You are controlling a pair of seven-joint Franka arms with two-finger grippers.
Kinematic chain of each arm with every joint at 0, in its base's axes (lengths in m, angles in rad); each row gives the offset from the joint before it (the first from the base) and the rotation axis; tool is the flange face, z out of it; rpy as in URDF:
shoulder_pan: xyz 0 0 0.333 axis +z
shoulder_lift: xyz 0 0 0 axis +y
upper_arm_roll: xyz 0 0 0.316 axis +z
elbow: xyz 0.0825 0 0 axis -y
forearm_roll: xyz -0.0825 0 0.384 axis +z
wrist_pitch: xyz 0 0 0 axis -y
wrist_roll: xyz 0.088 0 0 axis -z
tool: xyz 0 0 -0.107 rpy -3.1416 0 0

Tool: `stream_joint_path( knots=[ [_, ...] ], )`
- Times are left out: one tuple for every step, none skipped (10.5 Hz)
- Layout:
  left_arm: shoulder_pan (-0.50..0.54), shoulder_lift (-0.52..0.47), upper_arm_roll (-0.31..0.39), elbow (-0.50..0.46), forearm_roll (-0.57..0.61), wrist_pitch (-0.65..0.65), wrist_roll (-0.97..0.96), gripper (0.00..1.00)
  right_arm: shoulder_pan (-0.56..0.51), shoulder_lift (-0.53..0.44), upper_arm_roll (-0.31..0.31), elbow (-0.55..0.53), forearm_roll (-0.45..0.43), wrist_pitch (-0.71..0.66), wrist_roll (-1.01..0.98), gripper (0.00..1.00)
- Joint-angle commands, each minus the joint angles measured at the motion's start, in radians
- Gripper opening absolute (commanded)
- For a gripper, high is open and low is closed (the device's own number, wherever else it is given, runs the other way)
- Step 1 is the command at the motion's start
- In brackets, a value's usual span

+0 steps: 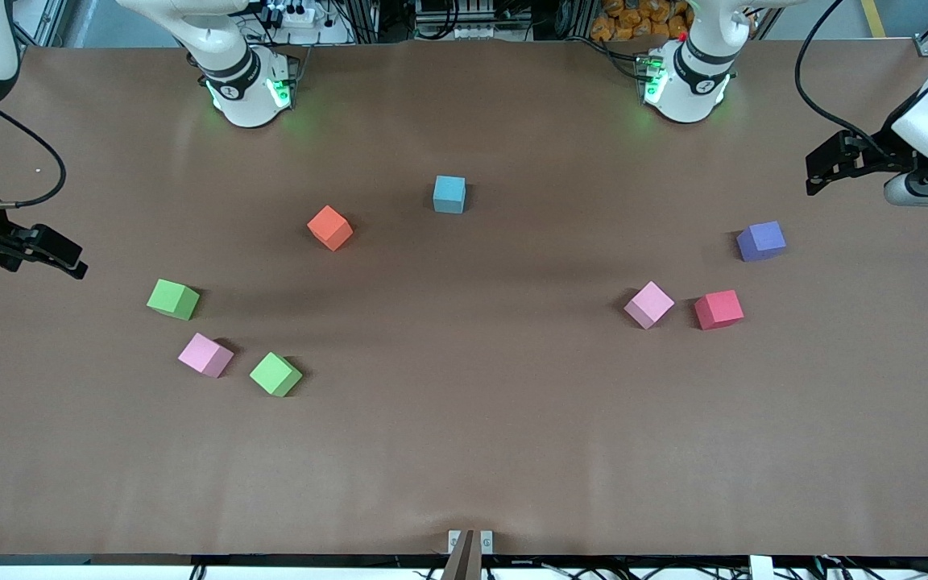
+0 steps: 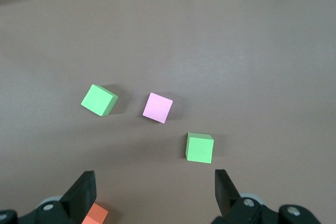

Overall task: Arrange blocks into number 1
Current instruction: 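Reach the left gripper down to the pink cube beside the crimson cube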

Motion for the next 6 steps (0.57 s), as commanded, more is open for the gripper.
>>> stream_joint_path(
  knots=[
    [0.002, 0.004, -0.003, 0.019, -0.017, -0.017, 0.02, 1.0, 0.006, 0.006, -0.006, 0.02, -0.01, -0.018, 0.014, 1.0],
    [0.002, 0.004, -0.003, 0.019, -0.02, -0.017, 0.014, 1.0, 0.006, 0.006, -0.008, 0.019, -0.01, -0.018, 0.012, 1.0],
    [0.002, 0.017, -0.003, 0.019, -0.018, -0.017, 0.018, 1.0, 0.002, 0.006, -0.006, 0.019, -0.01, -0.018, 0.012, 1.0],
    [0.0, 0.024, -0.003, 0.019, -0.018, -0.017, 0.017, 1.0, 0.0, 0.006, -0.006, 0.019, -0.01, -0.018, 0.012, 1.0],
    [-0.003, 0.04, -0.006, 0.019, -0.017, -0.017, 0.018, 1.0, 0.002, 0.008, -0.006, 0.019, -0.01, -0.018, 0.012, 1.0],
    [-0.006, 0.074, -0.017, 0.019, -0.012, -0.002, 0.007, 1.0, 0.002, 0.008, -0.008, 0.019, -0.01, -0.018, 0.012, 1.0]
  ],
)
